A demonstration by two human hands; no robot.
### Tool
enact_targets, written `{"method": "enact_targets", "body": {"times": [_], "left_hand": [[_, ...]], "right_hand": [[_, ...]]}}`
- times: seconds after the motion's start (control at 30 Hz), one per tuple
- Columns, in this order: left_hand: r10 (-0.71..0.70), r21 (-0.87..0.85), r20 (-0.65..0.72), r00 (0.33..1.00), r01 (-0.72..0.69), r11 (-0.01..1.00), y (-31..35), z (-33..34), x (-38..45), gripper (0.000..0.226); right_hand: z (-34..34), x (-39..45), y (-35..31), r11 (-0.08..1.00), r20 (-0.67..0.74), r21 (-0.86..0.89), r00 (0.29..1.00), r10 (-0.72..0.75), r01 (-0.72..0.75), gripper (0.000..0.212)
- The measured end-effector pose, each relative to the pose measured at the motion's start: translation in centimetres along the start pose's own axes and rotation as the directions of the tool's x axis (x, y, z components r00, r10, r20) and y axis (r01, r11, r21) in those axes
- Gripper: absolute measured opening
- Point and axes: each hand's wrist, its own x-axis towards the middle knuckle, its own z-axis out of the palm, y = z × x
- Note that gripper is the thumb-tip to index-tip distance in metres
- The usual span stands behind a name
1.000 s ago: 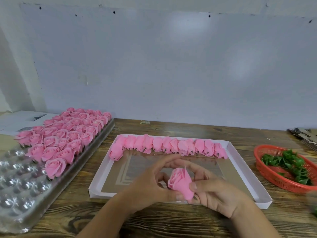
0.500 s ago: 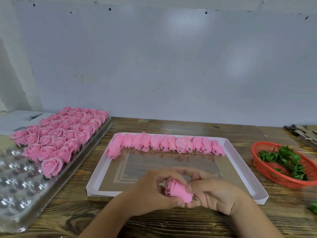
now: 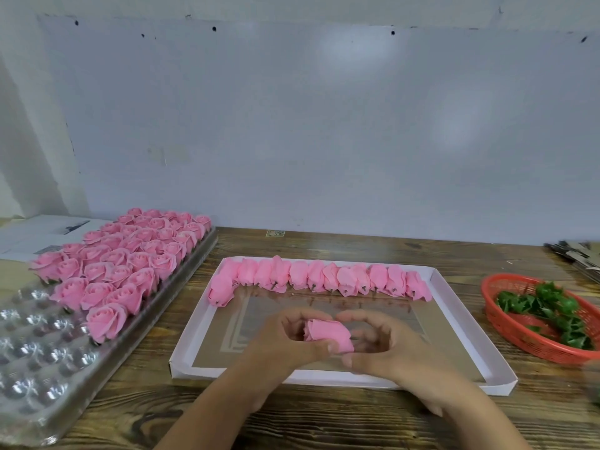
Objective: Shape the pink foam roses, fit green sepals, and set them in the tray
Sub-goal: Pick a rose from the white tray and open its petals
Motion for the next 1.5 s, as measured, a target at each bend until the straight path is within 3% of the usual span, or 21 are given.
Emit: {"method": "enact_targets", "body": {"times": [0.27, 0.53, 0.67, 0.87, 1.1, 1.17, 1.23, 1.3, 1.33, 1.4, 1.47, 1.5], "left_hand": [[-0.115, -0.089, 0.023, 0.993, 0.117, 0.989, 0.0, -0.2, 0.0, 0.039], [0.063, 0.018, -0.062, 0.996, -0.062, 0.998, 0.3, 0.2, -0.2, 0.028], [0.069, 0.018, -0.084, 0.994, -0.067, 0.998, 0.1, 0.4, -0.3, 0.026], [-0.025, -0.123, -0.104, 0.994, 0.012, 0.992, -0.1, 0.8, 0.0, 0.018], [0.046, 0.036, -0.162, 0.986, -0.040, 0.999, 0.0, 1.3, -0.2, 0.022], [0.049, -0.005, -0.148, 0.988, -0.050, 0.999, 0.2, 1.4, -0.2, 0.045], [0.019, -0.063, -0.055, 0.998, -0.023, 0.998, 0.3, 1.3, -0.2, 0.069], [0.055, -0.055, 0.103, 0.993, -0.050, 0.997, 0.6, 1.2, -0.3, 0.053], [0.067, -0.032, 0.154, 0.986, -0.063, 0.997, 0.8, 1.3, -0.5, 0.044], [0.059, -0.050, 0.144, 0.988, -0.053, 0.997, 0.9, 1.4, -0.8, 0.053], [0.059, -0.091, 0.109, 0.992, -0.049, 0.995, 0.4, 1.3, -0.7, 0.066], [0.071, -0.106, 0.101, 0.992, -0.060, 0.993, 0.3, 1.3, -0.7, 0.062]], "right_hand": [[1.0, 0.7, 1.2, 0.977, -0.170, -0.072, 0.962, -0.212, 0.202, 0.029], [1.4, 1.0, 1.4, 0.977, -0.224, 0.003, 0.953, -0.205, 0.211, 0.031], [1.3, 1.0, 1.4, 0.974, -0.231, 0.006, 0.948, -0.221, 0.228, 0.027], [1.7, 1.3, 1.9, 0.947, -0.313, -0.222, 0.902, -0.296, 0.234, 0.034], [2.0, 1.3, 2.4, 0.887, -0.259, -0.412, 0.906, -0.333, 0.209, 0.046], [2.0, 1.3, 2.0, 0.931, -0.299, -0.286, 0.902, -0.311, 0.226, 0.040], [2.1, 1.2, 1.6, 0.963, -0.246, 0.115, 0.946, -0.210, 0.244, 0.032], [2.9, 1.0, 1.0, 0.796, 0.006, 0.599, 0.993, -0.116, 0.090, 0.036], [3.4, 0.9, 0.9, 0.704, 0.100, 0.710, 0.990, -0.100, -0.001, 0.042], [4.3, 0.9, 1.0, 0.627, 0.169, 0.773, 0.984, -0.054, -0.098, 0.051], [4.9, 0.9, 1.3, 0.661, 0.164, 0.740, 0.986, 0.005, -0.126, 0.054], [5.1, 0.9, 1.4, 0.676, 0.162, 0.724, 0.987, 0.020, -0.133, 0.052]]}}
